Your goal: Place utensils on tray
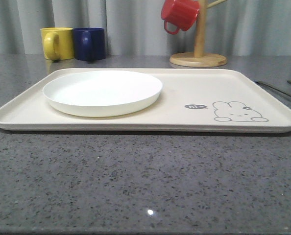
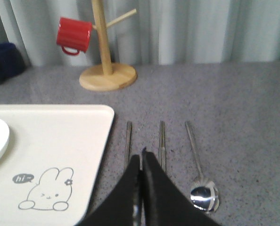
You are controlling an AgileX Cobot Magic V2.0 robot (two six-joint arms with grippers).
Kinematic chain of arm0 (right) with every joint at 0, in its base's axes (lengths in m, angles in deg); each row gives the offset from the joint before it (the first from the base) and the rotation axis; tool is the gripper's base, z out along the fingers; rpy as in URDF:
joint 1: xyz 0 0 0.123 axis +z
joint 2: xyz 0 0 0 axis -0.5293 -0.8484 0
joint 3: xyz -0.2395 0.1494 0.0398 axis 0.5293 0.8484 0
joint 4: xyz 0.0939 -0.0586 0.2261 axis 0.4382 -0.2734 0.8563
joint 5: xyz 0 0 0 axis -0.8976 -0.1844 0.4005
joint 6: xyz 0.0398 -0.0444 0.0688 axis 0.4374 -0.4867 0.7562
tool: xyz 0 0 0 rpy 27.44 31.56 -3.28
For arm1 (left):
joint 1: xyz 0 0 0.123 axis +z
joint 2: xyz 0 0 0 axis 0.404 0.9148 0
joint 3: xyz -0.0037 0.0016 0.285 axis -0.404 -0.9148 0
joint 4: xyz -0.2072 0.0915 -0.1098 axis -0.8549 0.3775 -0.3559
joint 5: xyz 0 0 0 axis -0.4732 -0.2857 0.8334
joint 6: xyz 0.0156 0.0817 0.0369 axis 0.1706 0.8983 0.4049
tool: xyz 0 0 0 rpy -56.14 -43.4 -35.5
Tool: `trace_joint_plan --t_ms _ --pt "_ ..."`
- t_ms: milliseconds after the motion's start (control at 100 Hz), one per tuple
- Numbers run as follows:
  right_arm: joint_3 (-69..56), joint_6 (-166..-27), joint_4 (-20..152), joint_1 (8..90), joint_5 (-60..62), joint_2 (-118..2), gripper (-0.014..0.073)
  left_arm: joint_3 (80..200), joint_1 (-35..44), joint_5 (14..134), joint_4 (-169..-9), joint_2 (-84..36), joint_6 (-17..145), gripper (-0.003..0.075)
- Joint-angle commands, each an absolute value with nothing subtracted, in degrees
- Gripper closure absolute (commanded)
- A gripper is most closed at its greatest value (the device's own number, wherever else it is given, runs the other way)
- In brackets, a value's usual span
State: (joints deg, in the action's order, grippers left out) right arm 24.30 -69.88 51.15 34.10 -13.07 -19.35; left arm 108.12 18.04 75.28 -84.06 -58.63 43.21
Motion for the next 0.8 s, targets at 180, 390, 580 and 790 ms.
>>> trace_joint_plan --t_ms 180,390,580,790 --pt "11.6 -70.2 53.2 33.8 -16.0 -38.1 0.0662 109.6 18.2 79.7 -84.5 -58.3 42.9 0.0738" --pt "10.4 -70.2 55.7 33.8 -16.3 -44.8 0.0662 109.6 18.2 79.7 -84.5 -58.3 42.9 0.0738" --pt "10.4 -70.2 55.7 33.8 -19.3 -47.0 0.0545 109.6 18.2 79.7 -84.5 -58.3 42.9 0.0738" --pt "10.4 -70.2 55.7 33.8 -20.4 -47.2 0.0232 109.6 18.2 79.7 -84.5 -58.3 42.9 0.0738"
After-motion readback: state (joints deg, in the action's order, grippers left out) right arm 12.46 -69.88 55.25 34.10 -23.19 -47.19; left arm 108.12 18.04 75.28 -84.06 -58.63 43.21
